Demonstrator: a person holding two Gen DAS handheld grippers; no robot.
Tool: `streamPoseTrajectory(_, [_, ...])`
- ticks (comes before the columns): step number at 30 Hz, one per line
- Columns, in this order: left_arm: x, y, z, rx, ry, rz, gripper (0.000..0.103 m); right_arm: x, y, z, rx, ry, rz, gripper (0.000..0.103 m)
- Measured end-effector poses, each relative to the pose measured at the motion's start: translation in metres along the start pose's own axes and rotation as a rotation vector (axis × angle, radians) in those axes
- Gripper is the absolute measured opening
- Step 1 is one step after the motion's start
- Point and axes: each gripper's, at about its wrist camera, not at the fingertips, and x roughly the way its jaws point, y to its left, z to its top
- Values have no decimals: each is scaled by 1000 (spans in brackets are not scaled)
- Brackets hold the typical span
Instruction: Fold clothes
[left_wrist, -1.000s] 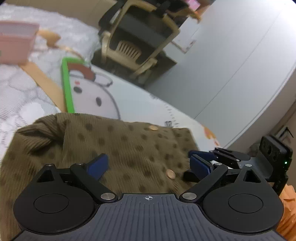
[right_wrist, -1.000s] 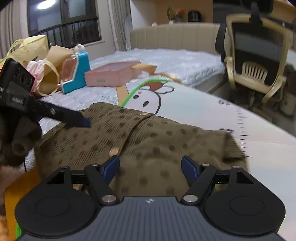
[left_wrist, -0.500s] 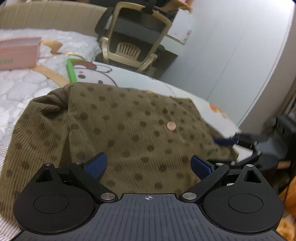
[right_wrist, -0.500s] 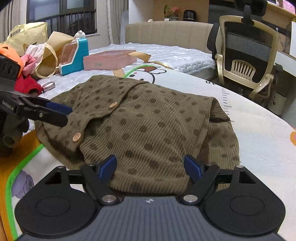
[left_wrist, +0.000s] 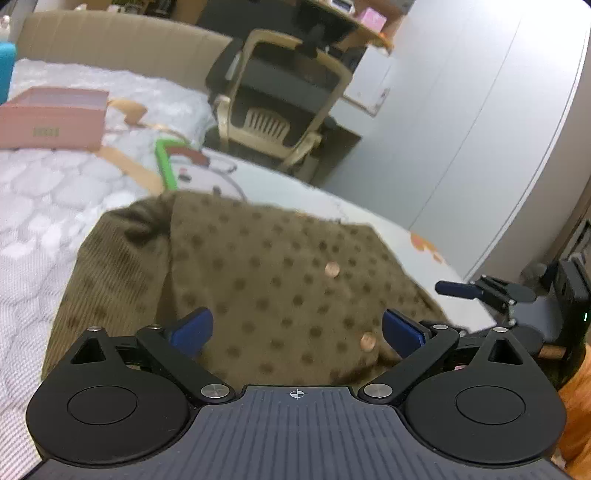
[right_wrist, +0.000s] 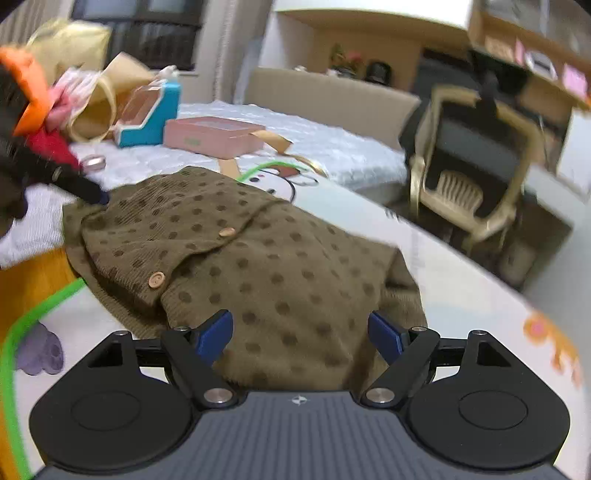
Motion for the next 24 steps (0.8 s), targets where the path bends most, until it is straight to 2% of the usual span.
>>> streamPoseTrajectory(4, [14,-11,1,-2,15,-11,101,3,38,6,-159,-17,89,81])
streamPoseTrajectory(5, [17,-14,-1,-2,24,-13,101,3,50,5,-227,-19,81,81])
streamPoseTrajectory(7, [23,-17,-5,-1,45,-23,101,5,69,-1,-364,-23,14,81])
streamPoseTrajectory(11, [35,-15,-15,-12,92,-32,101,10,80,-8,-454,-27,-66,81])
streamPoseTrajectory(13, [37,-10,-18,-26,95,-31,101,9,82,-8,-466,-49,-107,81])
streamPoseTrajectory(16, [35,-3,-16,-81,86,-49,101,-4,82,-8,-478,-159,-175,81])
streamPoseTrajectory(19, [33,4,-17,-129,78,-65,101,-26,78,1,-402,-239,-118,81])
streamPoseTrajectory(21, [33,6,-17,-147,74,-71,102,-33,75,4,-372,-225,-48,81])
streamPoseTrajectory(24, [33,5,-18,-153,70,-75,102,-25,75,-1,-393,-154,-34,81])
